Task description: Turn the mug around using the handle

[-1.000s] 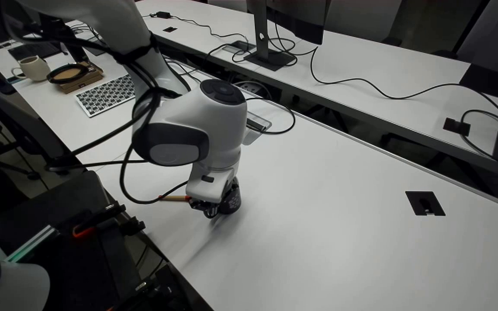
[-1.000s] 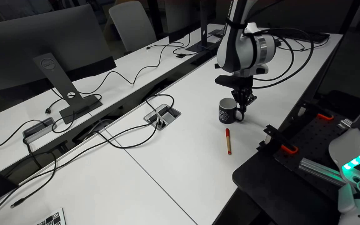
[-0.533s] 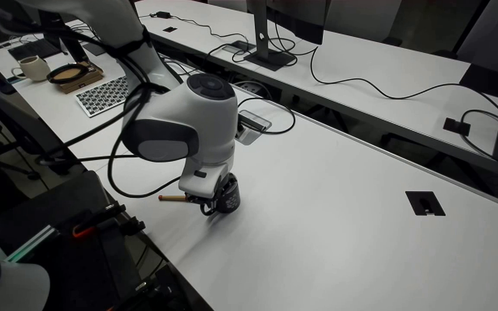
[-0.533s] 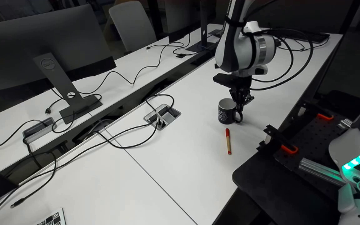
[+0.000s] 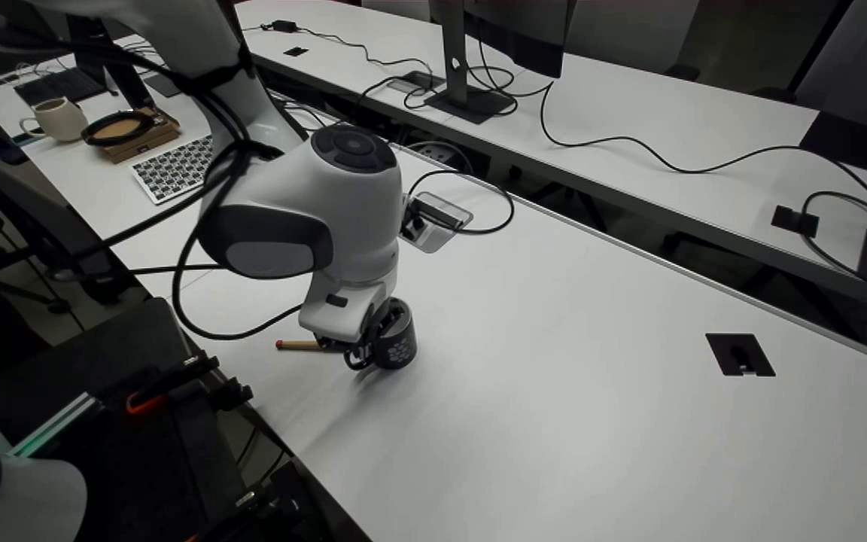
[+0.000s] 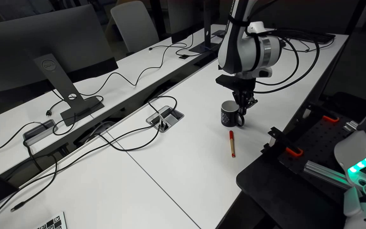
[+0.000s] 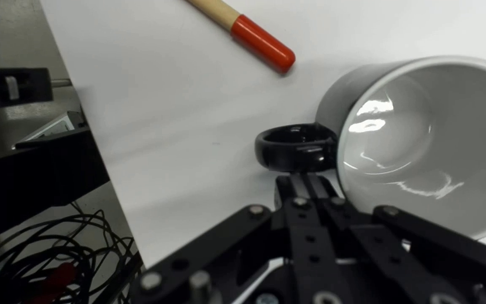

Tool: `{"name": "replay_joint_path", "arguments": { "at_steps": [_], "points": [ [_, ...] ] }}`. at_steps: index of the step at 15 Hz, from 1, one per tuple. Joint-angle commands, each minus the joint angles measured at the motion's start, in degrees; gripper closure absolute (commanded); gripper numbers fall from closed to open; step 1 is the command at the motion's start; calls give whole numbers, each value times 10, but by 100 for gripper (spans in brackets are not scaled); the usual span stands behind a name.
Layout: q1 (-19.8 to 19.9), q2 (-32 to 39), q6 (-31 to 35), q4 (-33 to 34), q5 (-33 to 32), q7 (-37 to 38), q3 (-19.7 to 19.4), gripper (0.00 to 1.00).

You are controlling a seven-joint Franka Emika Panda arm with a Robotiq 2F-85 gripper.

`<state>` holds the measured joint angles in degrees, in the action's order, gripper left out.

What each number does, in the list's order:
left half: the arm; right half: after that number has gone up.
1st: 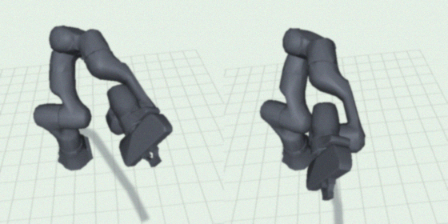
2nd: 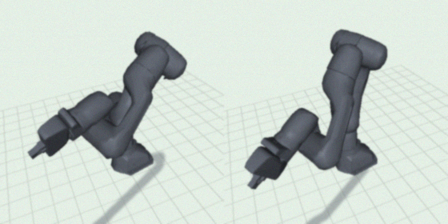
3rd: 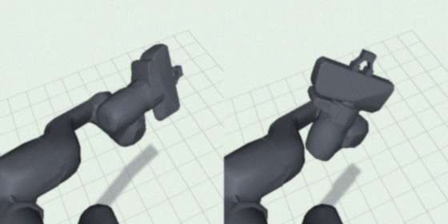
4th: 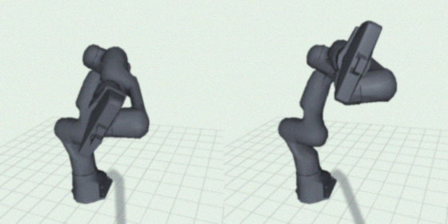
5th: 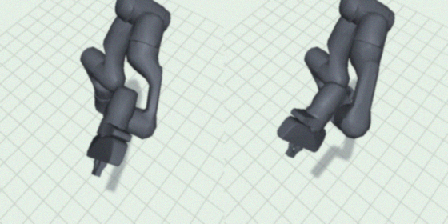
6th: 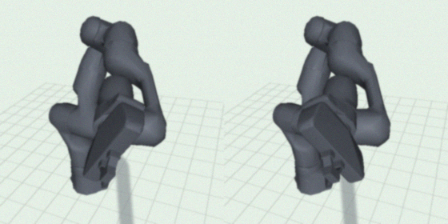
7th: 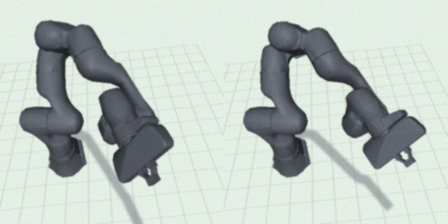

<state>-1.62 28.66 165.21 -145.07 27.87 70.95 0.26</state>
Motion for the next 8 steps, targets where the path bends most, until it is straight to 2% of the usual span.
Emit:
{"name": "replay_joint_path", "arguments": {
  "at_steps": [1,8],
  "points": [
    [9,-18,11,-16,18,-9,20,100],
    [14,-15,8,-13,30,-19,49,100]
  ]
}}
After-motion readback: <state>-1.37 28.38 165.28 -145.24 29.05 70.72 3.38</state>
